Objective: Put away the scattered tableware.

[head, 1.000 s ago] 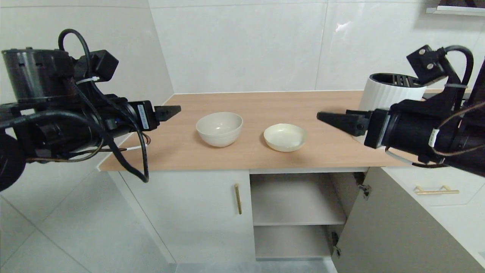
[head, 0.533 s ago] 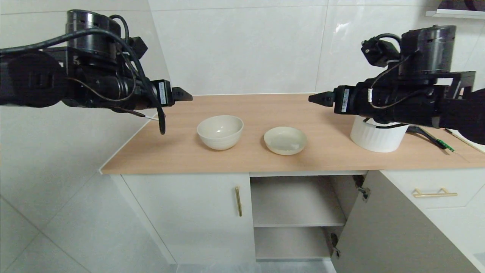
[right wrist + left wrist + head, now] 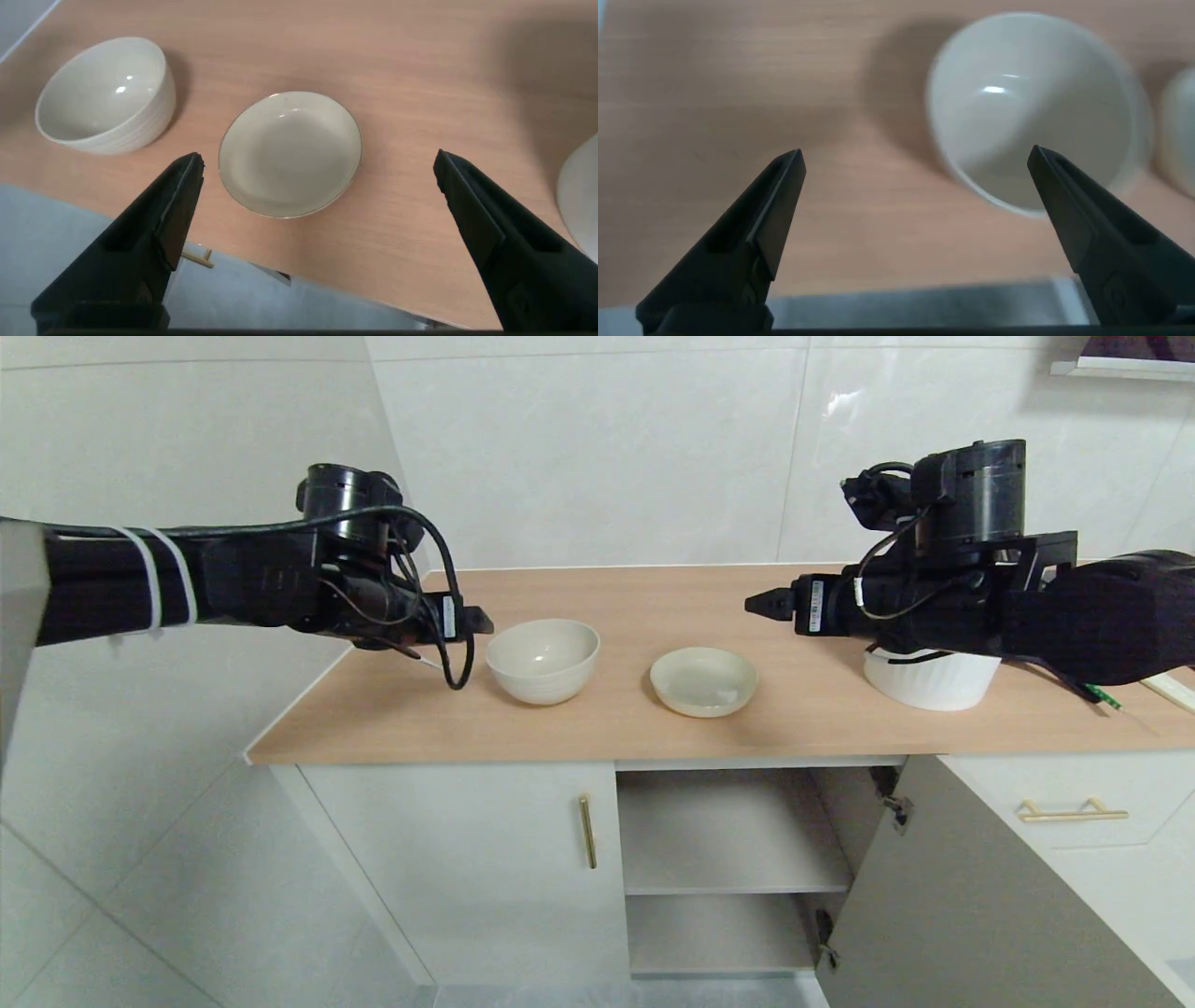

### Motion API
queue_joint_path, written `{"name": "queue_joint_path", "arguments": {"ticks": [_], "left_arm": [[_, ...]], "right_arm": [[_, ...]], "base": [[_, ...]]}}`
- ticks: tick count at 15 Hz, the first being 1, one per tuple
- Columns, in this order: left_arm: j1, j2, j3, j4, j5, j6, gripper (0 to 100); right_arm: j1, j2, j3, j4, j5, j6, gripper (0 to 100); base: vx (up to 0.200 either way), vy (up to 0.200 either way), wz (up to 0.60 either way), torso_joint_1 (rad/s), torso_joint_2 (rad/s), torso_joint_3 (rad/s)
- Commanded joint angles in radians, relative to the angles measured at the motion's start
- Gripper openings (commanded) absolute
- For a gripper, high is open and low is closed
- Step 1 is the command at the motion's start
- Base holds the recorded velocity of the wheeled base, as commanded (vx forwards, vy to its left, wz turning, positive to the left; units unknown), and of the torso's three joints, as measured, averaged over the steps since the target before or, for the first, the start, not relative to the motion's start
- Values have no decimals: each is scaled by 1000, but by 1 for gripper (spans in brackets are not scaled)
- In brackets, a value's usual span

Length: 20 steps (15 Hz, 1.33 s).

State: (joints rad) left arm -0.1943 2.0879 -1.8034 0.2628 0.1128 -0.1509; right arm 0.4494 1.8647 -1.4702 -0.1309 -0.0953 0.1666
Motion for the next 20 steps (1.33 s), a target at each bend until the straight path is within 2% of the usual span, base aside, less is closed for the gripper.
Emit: {"name": "queue_joint_path", "arguments": {"ticks": [1, 5, 9, 10, 14, 17, 18, 20], "left_arm": [[-22, 90, -51, 1, 16, 1, 100], [-42, 181, -151, 44, 28, 1, 100], [-42, 204, -168, 49, 44, 1, 100], [-44, 205, -168, 49, 44, -1, 0], [-47, 202, -168, 50, 44, -9, 0], [-47, 181, -168, 50, 42, -35, 0], [-47, 166, -168, 50, 42, -47, 0], [-48, 97, -157, 58, 38, -98, 0]], "right_arm": [[0, 1, 2, -1, -1, 1, 100], [0, 2, 13, -1, -1, 2, 100], [0, 1, 13, -1, -1, 2, 100], [0, 1, 13, -1, -1, 2, 100], [0, 24, 13, 5, -21, 14, 100], [0, 51, 5, 7, -46, 14, 100], [2, 59, 1, 16, -46, 19, 100], [2, 94, -32, 62, -52, 47, 100]], "base": [[0, 0, 0, 0, 0, 0], [0, 0, 0, 0, 0, 0], [0, 0, 0, 0, 0, 0], [0, 0, 0, 0, 0, 0], [0, 0, 0, 0, 0, 0], [0, 0, 0, 0, 0, 0], [0, 0, 0, 0, 0, 0], [0, 0, 0, 0, 0, 0]]}}
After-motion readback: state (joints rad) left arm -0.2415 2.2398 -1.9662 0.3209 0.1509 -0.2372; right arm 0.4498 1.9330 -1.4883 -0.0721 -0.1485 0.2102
